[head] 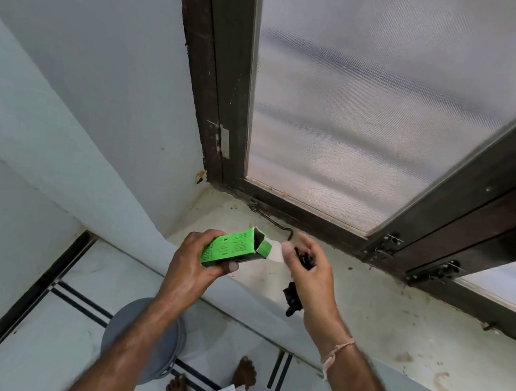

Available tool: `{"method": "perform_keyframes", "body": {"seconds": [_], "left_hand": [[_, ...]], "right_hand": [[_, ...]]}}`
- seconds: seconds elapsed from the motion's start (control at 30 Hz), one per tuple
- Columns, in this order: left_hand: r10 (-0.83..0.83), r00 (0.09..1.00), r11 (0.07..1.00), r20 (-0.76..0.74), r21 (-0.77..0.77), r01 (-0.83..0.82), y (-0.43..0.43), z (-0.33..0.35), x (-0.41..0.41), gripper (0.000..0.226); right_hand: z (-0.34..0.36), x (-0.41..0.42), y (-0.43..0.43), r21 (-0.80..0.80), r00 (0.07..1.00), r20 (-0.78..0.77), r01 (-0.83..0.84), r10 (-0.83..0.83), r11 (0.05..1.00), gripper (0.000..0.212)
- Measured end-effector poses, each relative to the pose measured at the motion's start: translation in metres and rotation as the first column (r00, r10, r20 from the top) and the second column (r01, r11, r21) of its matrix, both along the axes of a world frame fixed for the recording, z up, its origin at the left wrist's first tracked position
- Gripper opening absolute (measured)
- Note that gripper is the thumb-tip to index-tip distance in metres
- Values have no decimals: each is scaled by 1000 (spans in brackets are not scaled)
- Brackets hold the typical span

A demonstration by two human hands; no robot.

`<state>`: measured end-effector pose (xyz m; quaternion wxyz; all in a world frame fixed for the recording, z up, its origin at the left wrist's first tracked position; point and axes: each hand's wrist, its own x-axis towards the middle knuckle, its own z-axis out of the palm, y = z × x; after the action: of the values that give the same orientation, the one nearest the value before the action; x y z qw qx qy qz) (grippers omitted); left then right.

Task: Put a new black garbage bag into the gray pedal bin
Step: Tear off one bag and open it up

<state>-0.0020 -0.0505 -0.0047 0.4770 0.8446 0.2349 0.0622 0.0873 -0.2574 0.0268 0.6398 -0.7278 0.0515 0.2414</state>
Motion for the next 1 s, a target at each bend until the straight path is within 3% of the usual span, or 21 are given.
{"method": "perform_keyframes", "body": {"seconds": [0.07, 0.13, 0.27, 0.47, 0.7, 1.0], "left_hand": [[-4, 1000, 1000, 4, 2, 4, 1, 0, 0, 56], [-21, 1000, 1000, 0, 3, 21, 1, 0, -1, 56], [-35, 999, 999, 0, 36, 35, 1, 0, -3, 55], [-54, 999, 998, 0, 40, 54, 5, 2, -3, 54], [-114, 993, 988, -6, 99, 114, 9, 0, -1, 63], [-183, 983, 966, -7, 182, 181, 8, -9, -1, 62]], "right_hand": [[7, 2, -3, 60, 980, -196, -17, 28, 998, 63], [10, 4, -5, 171, 960, -277, 9, 39, 985, 61], [7, 8, -6, 225, 988, -138, -41, 73, 974, 26], [9, 16, -8, 68, 960, 76, -273, 268, 960, 27], [11, 22, -5, 7, 926, 82, -370, 368, 929, 9], [9, 22, -1, -14, 929, 25, -369, 369, 930, 19]]}}
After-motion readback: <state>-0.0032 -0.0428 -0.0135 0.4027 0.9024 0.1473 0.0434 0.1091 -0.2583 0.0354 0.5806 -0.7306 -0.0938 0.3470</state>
